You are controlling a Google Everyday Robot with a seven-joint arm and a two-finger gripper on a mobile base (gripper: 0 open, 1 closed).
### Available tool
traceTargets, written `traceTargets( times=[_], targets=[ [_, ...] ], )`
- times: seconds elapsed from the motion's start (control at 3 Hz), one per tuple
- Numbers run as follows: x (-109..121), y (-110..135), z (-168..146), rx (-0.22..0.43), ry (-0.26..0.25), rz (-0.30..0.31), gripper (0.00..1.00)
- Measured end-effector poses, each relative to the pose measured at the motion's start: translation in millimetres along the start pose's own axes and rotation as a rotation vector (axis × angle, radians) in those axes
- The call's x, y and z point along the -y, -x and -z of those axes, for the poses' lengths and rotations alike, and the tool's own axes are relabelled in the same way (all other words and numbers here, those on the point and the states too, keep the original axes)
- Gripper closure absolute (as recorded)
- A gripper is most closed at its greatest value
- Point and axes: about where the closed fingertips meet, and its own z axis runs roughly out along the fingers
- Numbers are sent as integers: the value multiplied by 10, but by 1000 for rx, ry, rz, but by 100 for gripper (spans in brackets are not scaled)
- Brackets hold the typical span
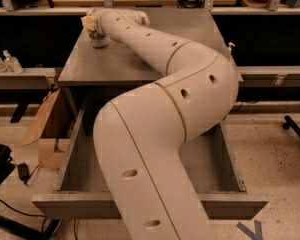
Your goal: Pick 7up can from top drawer and place on counter
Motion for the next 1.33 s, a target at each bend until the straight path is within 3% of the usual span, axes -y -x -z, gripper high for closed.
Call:
traceTargets(
  times=[1.0, 1.33],
  targets=[
    [-11, 123, 27, -2, 1, 0, 12],
    [-22, 112, 19, -3, 3, 0, 0]
  ],
)
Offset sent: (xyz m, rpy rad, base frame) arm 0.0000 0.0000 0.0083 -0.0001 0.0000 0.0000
